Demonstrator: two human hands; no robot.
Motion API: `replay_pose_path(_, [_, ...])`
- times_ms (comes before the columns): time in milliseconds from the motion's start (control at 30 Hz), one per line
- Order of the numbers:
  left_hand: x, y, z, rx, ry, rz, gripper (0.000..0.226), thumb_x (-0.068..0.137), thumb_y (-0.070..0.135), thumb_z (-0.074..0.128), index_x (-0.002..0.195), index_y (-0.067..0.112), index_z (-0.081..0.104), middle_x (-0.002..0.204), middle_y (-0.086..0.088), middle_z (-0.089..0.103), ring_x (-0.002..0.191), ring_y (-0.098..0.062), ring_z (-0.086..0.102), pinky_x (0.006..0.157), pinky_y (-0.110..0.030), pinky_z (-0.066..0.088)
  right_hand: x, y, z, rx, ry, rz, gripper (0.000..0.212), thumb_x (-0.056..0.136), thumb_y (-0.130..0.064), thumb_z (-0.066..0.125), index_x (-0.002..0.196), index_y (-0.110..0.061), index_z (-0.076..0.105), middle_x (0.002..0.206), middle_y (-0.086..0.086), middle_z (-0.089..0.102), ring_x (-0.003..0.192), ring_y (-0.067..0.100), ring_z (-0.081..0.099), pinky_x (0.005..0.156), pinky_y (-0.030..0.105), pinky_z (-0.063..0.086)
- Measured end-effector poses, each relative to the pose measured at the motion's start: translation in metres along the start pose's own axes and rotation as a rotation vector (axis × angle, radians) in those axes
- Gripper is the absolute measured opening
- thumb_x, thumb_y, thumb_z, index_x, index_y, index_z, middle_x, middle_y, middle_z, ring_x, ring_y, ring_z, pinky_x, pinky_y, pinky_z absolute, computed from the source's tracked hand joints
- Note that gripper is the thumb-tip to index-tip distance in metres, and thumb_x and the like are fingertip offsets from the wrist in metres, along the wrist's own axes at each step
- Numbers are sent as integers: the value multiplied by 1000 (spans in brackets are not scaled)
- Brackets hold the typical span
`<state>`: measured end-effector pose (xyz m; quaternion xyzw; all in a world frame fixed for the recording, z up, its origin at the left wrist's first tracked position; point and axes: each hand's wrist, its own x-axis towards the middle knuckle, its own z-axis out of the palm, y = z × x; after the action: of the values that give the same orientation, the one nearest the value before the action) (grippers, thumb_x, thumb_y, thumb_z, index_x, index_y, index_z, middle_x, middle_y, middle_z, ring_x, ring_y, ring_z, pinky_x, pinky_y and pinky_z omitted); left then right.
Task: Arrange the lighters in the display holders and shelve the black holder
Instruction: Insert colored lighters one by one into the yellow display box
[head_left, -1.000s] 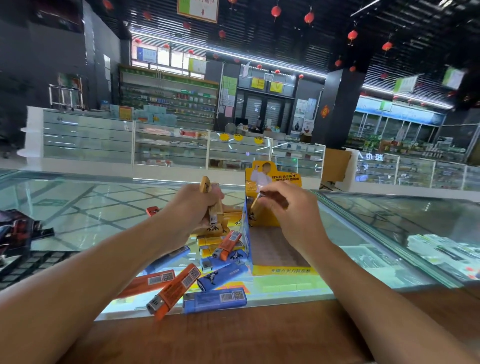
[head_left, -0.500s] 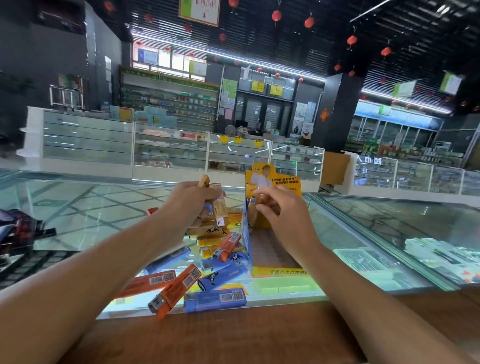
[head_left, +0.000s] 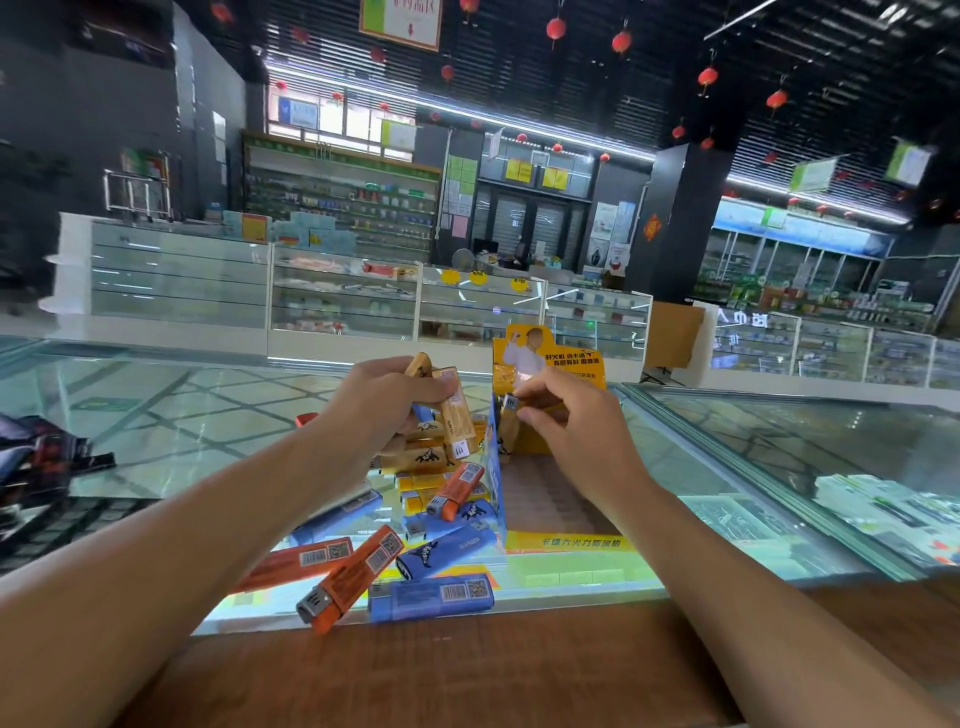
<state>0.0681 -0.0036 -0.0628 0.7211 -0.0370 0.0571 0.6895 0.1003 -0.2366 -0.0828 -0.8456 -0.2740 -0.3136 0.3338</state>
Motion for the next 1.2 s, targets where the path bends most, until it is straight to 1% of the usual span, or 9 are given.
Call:
replay_pose_path(200, [4, -1, -3, -100, -11, -3, 13, 91, 19, 77, 89, 7, 79, 76, -11, 46, 54, -15, 20, 39, -19, 18, 2, 2, 7, -124, 20, -64, 11, 97, -19, 72, 106, -24, 73, 105, -11, 60, 93, 6, 63, 82, 33, 58])
replay_pose_path(300, [4, 3, -3, -222, 7, -8, 12, 93, 12, 72, 100, 2, 75, 80, -7, 68, 51, -12, 22, 36, -18, 19, -3, -13, 2, -58, 75, -114, 23, 97, -21, 73, 118, -26, 67, 102, -16, 64, 90, 8, 64, 77, 28, 57])
replay_pose_path(400, [3, 5, -5, -302, 17, 0, 16, 96, 14, 71, 104, 1, 70, 96, -13, 74, 46, -9, 22, 34, -18, 20, -11, -32, 3, 112, -35, -77, 48, 90, -18, 83, 129, -32, 59, 98, -17, 71, 83, 11, 68, 71, 20, 56])
replay_pose_path(467, [2, 6, -5, -313, -10, -10, 17, 97, 17, 69, 103, 2, 70, 102, -14, 78, 46, -9, 21, 34, -18, 19, -12, -36, 7, 182, 3, -77, 47, 89, -15, 84, 126, -34, 63, 96, -16, 73, 79, 11, 68, 68, 19, 55])
replay_pose_path(700, [-2, 1, 2, -121, -133, -156, 32, 94, 39, 72, 93, 7, 74, 74, -5, 64, 46, -10, 25, 34, -18, 19, -6, -31, -1, 273, 181, -203, 15, 98, -15, 73, 112, -12, 76, 118, 1, 65, 91, 23, 70, 65, 38, 62])
replay_pose_path(833, [-3, 2, 14, -95, -83, -149, 41, 103, 39, 58, 102, 2, 75, 65, -5, 58, 44, -10, 32, 33, -17, 24, -4, -29, -13, 413, 294, -46, 9, 105, -10, 62, 111, -10, 69, 97, -2, 72, 84, 20, 73, 61, 34, 63])
replay_pose_path(1033, [-7, 2, 12, -4, 17, -97, 38, 96, 30, 71, 113, -4, 74, 72, -7, 59, 55, -14, 52, 47, -21, 42, -3, 0, -17, 153, 198, -15, 11, 103, -13, 65, 110, -16, 74, 99, 0, 70, 77, 14, 71, 67, 29, 60])
replay_pose_path(1133, [-8, 5, 11, -82, 26, -80, 23, 98, 25, 71, 112, 8, 77, 85, -10, 68, 68, -16, 64, 54, -26, 55, -3, 3, -9, 78, 92, -31, 9, 101, -18, 69, 106, -20, 75, 96, -7, 72, 83, 9, 70, 77, 36, 60])
replay_pose_path(1200, [-7, 4, 11, -159, 41, -81, 15, 98, 13, 70, 112, 13, 76, 93, -12, 73, 76, -18, 71, 59, -30, 61, -3, 0, -5, -5, 51, -71, 7, 99, -22, 71, 104, -23, 76, 94, -17, 68, 90, -2, 64, 83, 25, 53])
